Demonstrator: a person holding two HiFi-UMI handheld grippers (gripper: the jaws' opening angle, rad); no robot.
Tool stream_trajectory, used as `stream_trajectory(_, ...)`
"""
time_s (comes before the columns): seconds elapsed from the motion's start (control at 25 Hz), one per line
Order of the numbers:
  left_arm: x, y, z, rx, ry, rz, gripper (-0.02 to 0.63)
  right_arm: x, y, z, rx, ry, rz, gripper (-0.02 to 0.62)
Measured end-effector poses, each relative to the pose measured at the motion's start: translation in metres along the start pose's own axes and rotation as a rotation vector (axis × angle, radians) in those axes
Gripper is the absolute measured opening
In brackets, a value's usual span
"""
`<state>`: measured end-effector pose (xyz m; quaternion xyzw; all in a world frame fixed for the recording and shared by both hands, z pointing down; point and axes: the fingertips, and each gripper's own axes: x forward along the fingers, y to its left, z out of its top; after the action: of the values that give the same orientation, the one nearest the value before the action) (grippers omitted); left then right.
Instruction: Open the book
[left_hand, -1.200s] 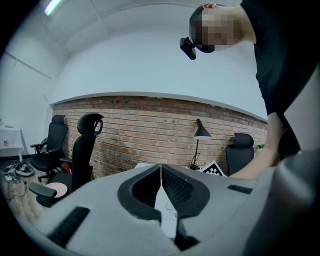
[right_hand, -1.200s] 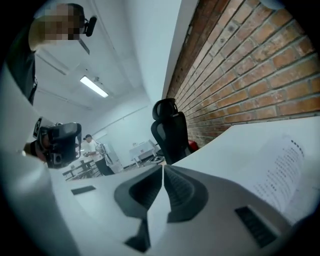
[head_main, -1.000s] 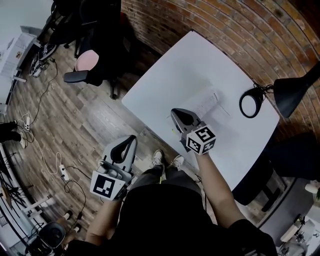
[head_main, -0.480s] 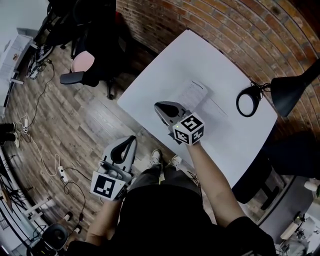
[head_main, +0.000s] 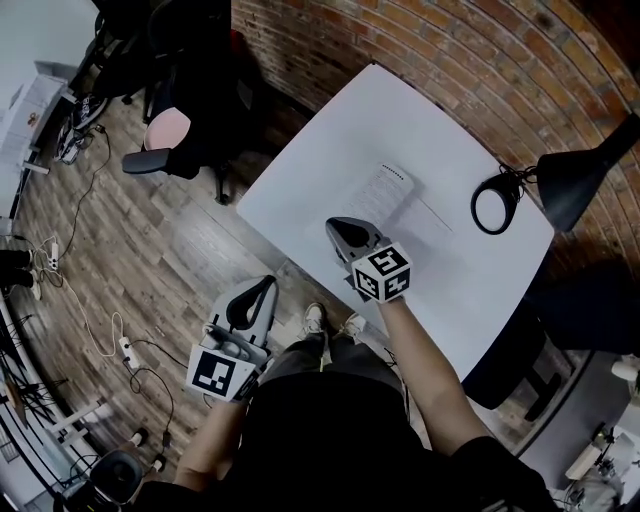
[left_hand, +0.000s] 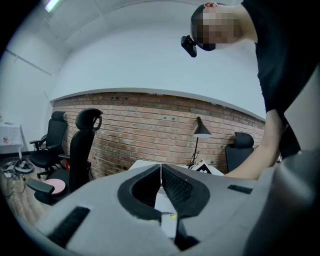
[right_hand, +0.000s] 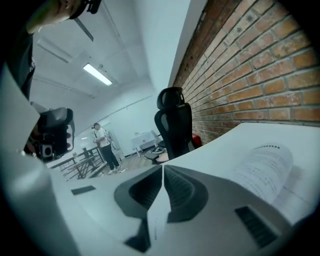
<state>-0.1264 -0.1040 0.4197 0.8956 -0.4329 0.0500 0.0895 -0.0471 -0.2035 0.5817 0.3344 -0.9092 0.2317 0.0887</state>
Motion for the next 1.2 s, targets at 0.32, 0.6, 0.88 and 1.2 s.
stream_trajectory(0.32,-0.019,0.001,-0.006,0.006,0.037,0.030,0.028,0.014,0.013,0.012,-0.036,-0.020,0.032,0.025)
stream_trajectory(0.6,-0.019,-0.012,0.000,0.018,-0.002,-0.009,0.028,-0.004,0.022,0.007,-0.073,0.004,-0.005,0.020)
stream_trajectory(0.88,-0.013,-0.036,0.002,0.022,-0.018,-0.074,0.028,-0.050,0.008,0.001,-0.022,-0.016,-0.095,0.018)
stream_trajectory(1.2,-0.005,-0.067,0.021,0.061,-0.065,-0.166,0.028,-0.134,-0.023,-0.013,0.087,-0.027,-0.307,0.014)
